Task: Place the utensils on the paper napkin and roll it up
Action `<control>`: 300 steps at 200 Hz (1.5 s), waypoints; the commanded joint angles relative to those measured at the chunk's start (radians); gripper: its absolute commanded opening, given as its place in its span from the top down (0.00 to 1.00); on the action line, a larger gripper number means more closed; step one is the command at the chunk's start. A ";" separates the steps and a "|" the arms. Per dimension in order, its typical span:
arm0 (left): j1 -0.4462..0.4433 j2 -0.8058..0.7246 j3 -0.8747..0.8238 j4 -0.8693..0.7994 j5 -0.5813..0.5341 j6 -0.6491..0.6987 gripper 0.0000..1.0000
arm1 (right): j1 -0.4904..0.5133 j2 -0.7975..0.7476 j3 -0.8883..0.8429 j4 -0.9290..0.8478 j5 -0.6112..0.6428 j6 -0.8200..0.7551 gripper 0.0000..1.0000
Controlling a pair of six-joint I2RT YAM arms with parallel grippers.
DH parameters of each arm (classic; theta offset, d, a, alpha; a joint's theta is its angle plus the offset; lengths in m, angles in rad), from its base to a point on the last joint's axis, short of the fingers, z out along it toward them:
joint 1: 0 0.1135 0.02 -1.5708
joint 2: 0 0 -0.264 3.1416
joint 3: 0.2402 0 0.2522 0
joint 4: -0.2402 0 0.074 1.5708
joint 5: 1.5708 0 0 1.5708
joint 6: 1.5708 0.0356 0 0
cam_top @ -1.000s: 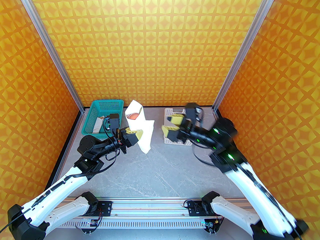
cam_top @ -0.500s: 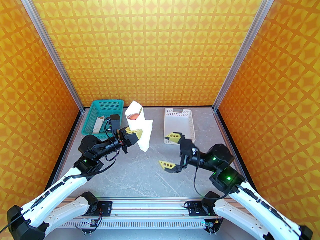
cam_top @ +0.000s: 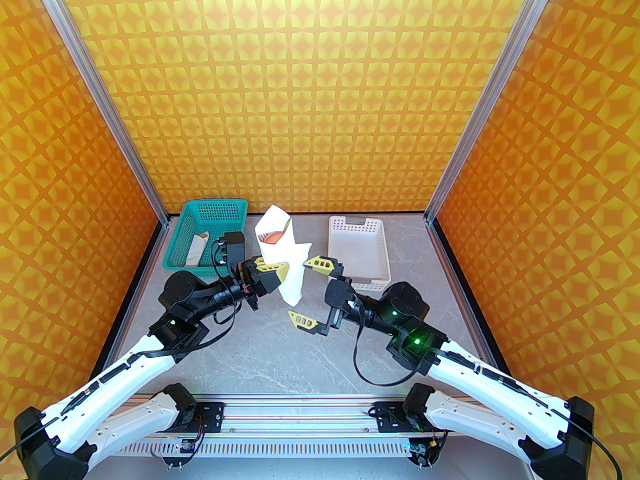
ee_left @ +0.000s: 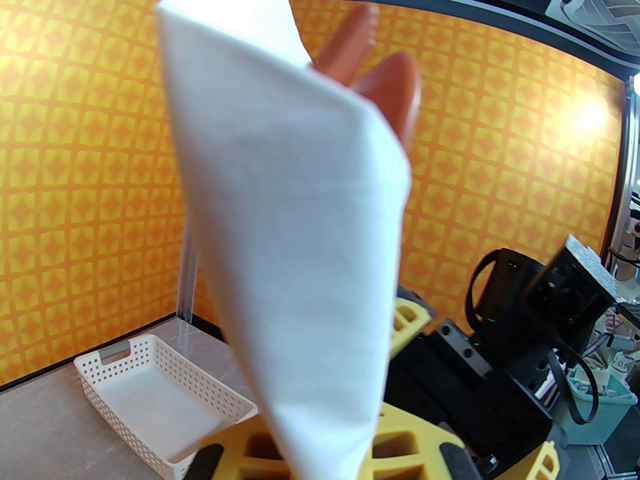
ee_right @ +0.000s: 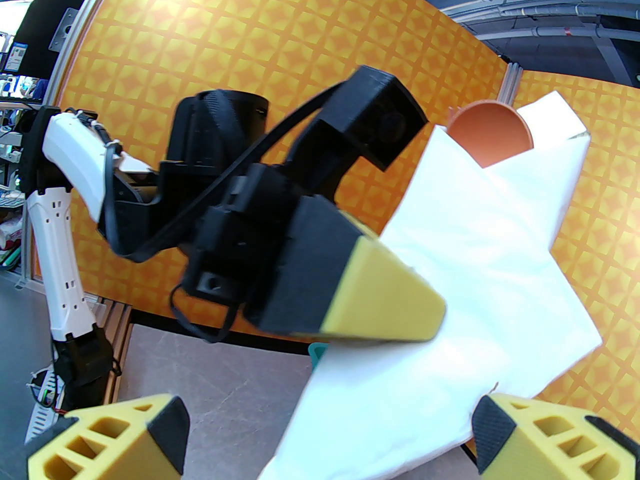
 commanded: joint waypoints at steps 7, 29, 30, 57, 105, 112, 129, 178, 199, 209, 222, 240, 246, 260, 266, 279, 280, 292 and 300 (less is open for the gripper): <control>-0.005 -0.007 0.035 0.015 -0.008 0.021 1.00 | 0.005 0.007 0.012 0.057 0.021 0.036 0.02; -0.006 -0.006 0.034 0.016 -0.008 0.024 1.00 | 0.005 0.009 0.002 0.056 0.028 0.048 0.02; -0.006 -0.006 0.035 0.016 -0.009 0.024 1.00 | 0.005 0.009 0.002 0.055 0.027 0.049 0.02; -0.006 -0.003 0.036 0.015 -0.009 0.024 1.00 | 0.005 0.024 0.007 0.053 0.012 0.075 0.05; -0.008 -0.002 0.039 0.005 -0.008 0.029 1.00 | 0.005 0.034 0.023 0.057 0.024 0.086 0.02; -0.008 -0.001 0.040 0.000 -0.008 0.032 1.00 | 0.005 0.033 0.032 0.049 0.024 0.079 0.02; -0.010 -0.001 0.040 -0.017 -0.008 0.038 1.00 | 0.005 0.029 0.050 0.032 0.025 0.060 0.01; -0.011 -0.001 0.036 -0.027 -0.008 0.039 1.00 | 0.005 0.032 0.091 -0.001 0.028 0.020 0.01; -0.013 0.001 0.038 -0.027 0.001 0.040 1.00 | 0.005 0.042 0.101 0.003 0.029 0.013 0.01; -0.015 0.001 0.038 -0.026 0.004 0.040 1.00 | 0.004 0.048 0.101 0.010 0.028 0.016 0.01; -0.016 -0.001 0.040 -0.026 0.010 0.042 1.00 | 0.004 0.055 0.104 0.022 0.027 0.025 0.01; -0.018 -0.005 0.038 -0.026 0.016 0.044 1.00 | 0.004 0.064 0.111 0.023 0.019 0.034 0.01; -0.018 -0.004 0.038 -0.026 0.018 0.046 1.00 | 0.003 0.068 0.114 0.023 0.015 0.036 0.01; -0.020 -0.004 0.038 -0.024 0.020 0.046 1.00 | 0.002 0.075 0.121 0.023 0.008 0.044 0.01; -0.020 -0.004 0.038 -0.024 0.022 0.046 1.00 | 0.000 0.076 0.121 0.027 0.006 0.048 0.01; -0.020 -0.004 0.035 -0.023 0.026 0.047 1.00 | -0.007 0.076 0.120 0.037 0.003 0.059 0.01; -0.020 -0.004 0.036 -0.023 0.027 0.047 1.00 | -0.008 0.077 0.120 0.037 0.003 0.060 0.01; -0.020 -0.005 0.036 -0.023 0.030 0.047 1.00 | -0.018 0.077 0.121 0.044 -0.006 0.070 0.01; -0.020 -0.003 0.038 -0.024 0.032 0.047 1.00 | -0.024 0.078 0.125 0.044 -0.015 0.077 0.01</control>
